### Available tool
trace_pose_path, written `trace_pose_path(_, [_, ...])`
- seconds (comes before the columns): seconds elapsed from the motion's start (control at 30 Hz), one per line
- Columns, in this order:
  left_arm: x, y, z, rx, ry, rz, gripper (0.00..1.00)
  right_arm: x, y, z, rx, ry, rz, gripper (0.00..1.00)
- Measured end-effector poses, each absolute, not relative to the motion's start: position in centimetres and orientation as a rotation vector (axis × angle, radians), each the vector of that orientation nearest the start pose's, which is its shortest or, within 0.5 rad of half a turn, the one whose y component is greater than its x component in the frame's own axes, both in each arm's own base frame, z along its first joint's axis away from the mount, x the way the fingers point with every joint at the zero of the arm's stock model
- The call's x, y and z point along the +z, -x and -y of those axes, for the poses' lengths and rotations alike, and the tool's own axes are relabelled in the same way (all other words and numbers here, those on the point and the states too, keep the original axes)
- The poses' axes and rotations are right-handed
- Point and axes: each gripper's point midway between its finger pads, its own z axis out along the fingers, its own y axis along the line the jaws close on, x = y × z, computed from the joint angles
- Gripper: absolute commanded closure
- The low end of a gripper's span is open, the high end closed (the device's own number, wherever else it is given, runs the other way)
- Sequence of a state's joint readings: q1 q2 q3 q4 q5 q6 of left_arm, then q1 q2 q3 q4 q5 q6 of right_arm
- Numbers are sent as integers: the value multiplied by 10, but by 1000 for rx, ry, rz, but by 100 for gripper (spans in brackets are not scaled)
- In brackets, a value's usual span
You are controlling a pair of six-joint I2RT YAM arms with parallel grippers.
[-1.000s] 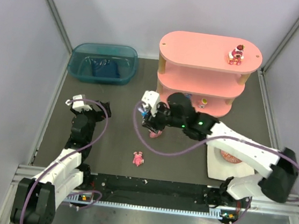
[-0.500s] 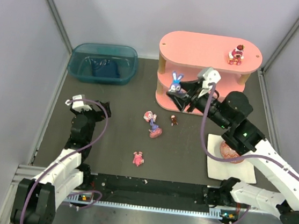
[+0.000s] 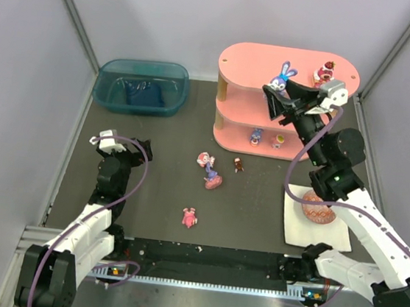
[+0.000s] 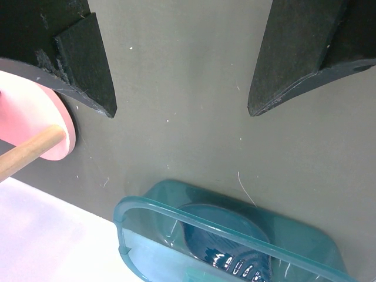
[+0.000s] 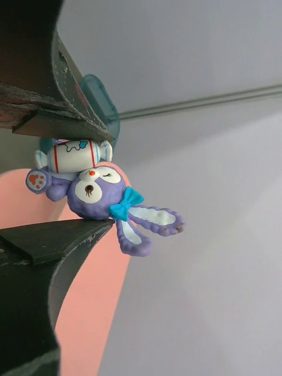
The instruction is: Place and organize the plastic toys onto the shelf
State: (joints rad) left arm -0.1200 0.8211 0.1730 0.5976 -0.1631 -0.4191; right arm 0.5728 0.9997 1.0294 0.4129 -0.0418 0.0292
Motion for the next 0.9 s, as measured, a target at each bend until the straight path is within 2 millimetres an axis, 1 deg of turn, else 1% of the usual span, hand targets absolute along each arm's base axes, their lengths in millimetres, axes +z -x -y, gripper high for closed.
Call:
trace_pose_path(0.1, [156, -318, 27, -285, 365, -1587, 1, 477, -311, -198, 535, 320, -1059, 100])
trace_pose_path(0.27, [156, -318, 28, -291, 360, -1588, 1, 474, -333, -187, 487, 298, -1051, 100])
trace_pose_path(0.33, [156, -318, 28, -292, 360, -1590, 1, 468, -344, -186, 469, 300, -1062, 100])
trace_pose_path(0.5, [154, -319, 29, -293, 358, -1597, 1, 450, -362, -189, 428, 338, -1099, 100])
trace_pose_path(0.7, [154, -319, 29, -296, 356, -1598, 1, 435, -374, -193, 397, 369, -1128, 100])
trace_pose_path(0.9, [152, -319, 30, -295, 357, -1603, 1, 424, -389, -189, 366, 375, -1153, 100])
